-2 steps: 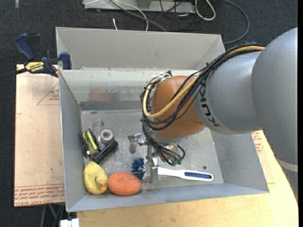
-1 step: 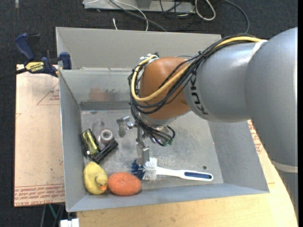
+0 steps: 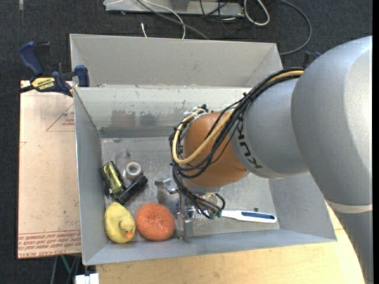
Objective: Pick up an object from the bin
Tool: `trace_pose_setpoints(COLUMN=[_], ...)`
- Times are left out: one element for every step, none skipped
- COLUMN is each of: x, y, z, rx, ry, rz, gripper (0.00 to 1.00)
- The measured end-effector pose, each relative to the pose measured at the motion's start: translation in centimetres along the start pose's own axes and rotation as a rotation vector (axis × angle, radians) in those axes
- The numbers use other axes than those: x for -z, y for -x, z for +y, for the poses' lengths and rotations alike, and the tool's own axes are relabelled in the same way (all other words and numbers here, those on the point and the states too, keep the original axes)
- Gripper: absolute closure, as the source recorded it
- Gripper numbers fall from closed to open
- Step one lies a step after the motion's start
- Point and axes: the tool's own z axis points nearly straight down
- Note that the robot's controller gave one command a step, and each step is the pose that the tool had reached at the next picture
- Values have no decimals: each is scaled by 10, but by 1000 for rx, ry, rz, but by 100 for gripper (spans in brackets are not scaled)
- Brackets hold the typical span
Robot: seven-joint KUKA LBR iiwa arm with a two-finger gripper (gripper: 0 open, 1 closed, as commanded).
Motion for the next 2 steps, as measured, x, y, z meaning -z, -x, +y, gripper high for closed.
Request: trace_pose_setpoints(x=[1,1], y=[15,13], z=[44,33], rx=[302,234], ry=[-8,-4], rz=[-33,-25], gripper=[0,0])
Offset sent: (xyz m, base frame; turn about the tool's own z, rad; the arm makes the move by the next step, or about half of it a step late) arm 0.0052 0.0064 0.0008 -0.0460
